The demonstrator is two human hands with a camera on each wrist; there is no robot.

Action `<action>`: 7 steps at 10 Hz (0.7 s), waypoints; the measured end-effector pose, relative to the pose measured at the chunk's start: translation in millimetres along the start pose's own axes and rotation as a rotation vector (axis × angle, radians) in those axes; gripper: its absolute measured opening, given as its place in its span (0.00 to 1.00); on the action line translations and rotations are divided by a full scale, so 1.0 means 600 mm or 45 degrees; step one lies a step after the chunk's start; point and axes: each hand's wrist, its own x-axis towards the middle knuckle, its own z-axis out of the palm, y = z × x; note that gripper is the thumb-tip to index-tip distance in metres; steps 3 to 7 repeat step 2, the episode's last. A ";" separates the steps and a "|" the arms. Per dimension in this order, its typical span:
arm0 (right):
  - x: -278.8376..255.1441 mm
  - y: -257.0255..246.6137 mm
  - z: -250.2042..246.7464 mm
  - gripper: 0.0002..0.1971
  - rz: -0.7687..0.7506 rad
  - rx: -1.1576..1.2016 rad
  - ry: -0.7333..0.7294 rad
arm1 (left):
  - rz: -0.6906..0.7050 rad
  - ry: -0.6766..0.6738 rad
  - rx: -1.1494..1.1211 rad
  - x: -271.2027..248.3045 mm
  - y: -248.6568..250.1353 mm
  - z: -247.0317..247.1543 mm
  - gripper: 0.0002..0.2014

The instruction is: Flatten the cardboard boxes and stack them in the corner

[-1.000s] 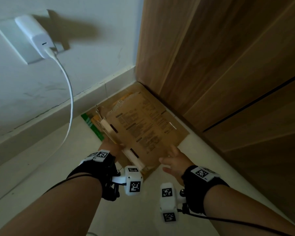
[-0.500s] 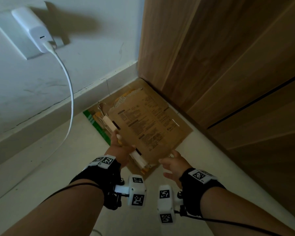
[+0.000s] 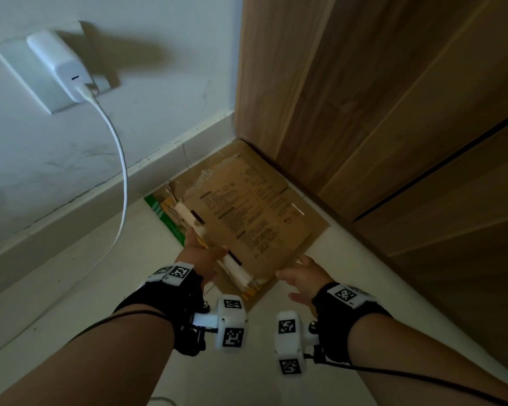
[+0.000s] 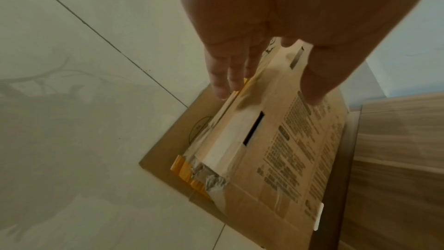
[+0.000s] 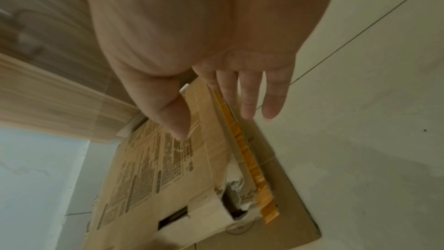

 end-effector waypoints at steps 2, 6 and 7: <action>-0.014 -0.017 -0.014 0.44 -0.109 0.013 0.006 | 0.042 0.062 0.075 -0.013 0.019 -0.008 0.50; -0.014 -0.017 -0.014 0.44 -0.109 0.013 0.006 | 0.042 0.062 0.075 -0.013 0.019 -0.008 0.50; -0.014 -0.017 -0.014 0.44 -0.109 0.013 0.006 | 0.042 0.062 0.075 -0.013 0.019 -0.008 0.50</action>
